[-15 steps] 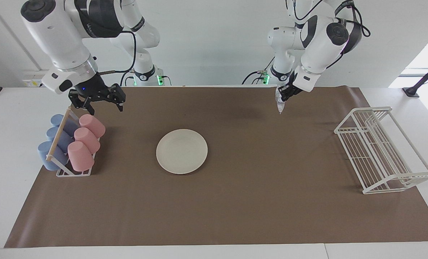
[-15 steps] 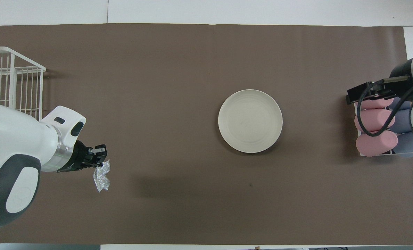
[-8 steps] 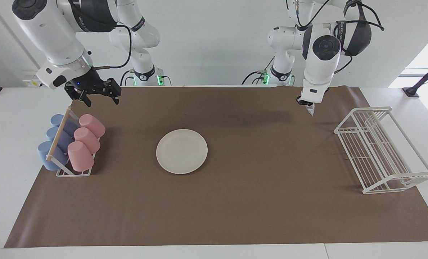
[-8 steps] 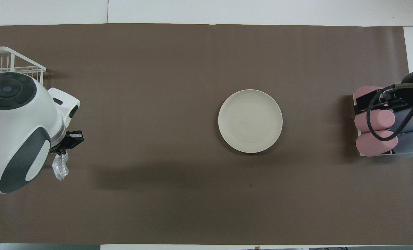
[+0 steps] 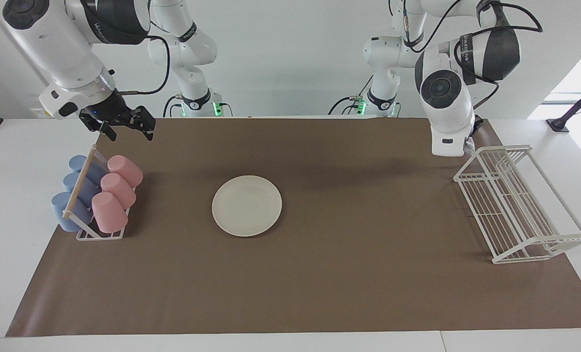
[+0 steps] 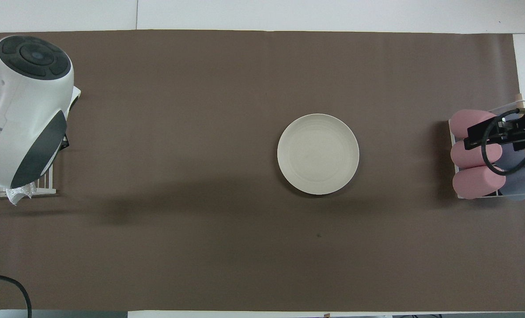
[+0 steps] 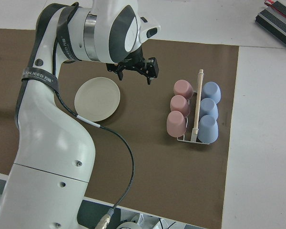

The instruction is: Wipe plate with sponge

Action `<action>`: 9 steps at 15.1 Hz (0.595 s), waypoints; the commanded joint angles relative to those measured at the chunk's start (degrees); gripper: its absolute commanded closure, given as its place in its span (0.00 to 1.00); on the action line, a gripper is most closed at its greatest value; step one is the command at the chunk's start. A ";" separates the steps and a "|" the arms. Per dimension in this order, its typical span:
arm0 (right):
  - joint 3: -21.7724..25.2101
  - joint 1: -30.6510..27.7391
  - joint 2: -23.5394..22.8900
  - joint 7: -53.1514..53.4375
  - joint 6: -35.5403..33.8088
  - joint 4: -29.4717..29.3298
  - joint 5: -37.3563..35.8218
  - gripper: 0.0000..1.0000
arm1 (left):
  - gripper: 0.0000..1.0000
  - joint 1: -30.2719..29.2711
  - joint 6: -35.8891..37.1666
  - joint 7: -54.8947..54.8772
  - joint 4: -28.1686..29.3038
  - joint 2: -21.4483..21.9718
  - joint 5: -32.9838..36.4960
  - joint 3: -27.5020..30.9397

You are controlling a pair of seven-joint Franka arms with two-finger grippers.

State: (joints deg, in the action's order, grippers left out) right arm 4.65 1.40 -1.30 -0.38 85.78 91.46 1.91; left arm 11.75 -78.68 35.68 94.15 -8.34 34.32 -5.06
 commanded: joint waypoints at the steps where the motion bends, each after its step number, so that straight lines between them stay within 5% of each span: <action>1: 3.34 0.80 1.21 -2.43 0.26 1.17 -0.77 0.00 | 1.00 0.47 3.71 0.71 -7.66 -5.71 4.16 -0.04; 9: 2.73 1.94 1.04 -1.20 3.16 1.00 -0.15 0.00 | 1.00 -1.29 -2.78 0.71 -14.96 -18.63 13.38 0.66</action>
State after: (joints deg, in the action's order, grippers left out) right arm 7.39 3.26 -1.27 -1.70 87.99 91.45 1.91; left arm 11.54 -79.56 36.03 82.21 -22.41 45.13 -4.55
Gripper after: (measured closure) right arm 0.000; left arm 0.956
